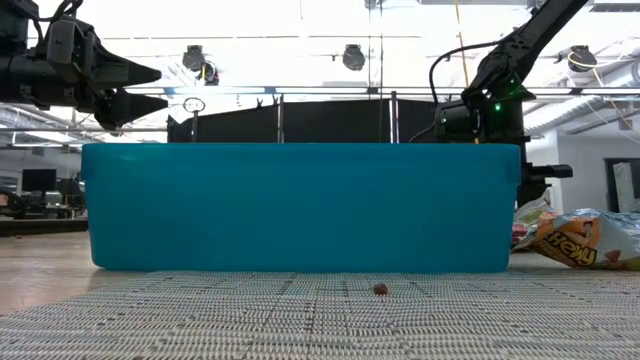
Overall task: Pick and place Granola Bars by type
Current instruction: Put the yellow granola bar into the yellow bin
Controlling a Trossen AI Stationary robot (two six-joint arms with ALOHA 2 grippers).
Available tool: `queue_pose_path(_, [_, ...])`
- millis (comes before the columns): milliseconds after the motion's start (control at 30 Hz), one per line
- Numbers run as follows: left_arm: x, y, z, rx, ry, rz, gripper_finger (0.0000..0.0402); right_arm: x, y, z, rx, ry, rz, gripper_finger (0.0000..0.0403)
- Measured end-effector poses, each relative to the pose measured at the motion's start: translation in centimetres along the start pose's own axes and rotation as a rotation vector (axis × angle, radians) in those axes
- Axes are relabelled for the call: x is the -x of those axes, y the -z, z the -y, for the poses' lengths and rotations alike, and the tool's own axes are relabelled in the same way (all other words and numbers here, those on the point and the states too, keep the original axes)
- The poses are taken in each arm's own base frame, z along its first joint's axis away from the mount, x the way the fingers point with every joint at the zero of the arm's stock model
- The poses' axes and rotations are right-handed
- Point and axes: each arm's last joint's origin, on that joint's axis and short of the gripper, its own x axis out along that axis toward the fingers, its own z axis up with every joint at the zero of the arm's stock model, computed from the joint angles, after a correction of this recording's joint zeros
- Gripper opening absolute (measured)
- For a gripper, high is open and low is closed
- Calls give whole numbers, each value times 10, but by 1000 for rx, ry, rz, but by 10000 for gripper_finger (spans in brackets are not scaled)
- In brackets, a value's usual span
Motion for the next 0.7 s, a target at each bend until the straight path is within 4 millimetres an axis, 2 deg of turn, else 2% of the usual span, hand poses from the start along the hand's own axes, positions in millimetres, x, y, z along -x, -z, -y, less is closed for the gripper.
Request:
queue_pose_path(500, [0,0,0,0,0,0,392,0,0,0,0,-1,0,51])
queue_pose_path(700, [0,0,0,0,0,0,392,6,0,1,23,-35,19,24])
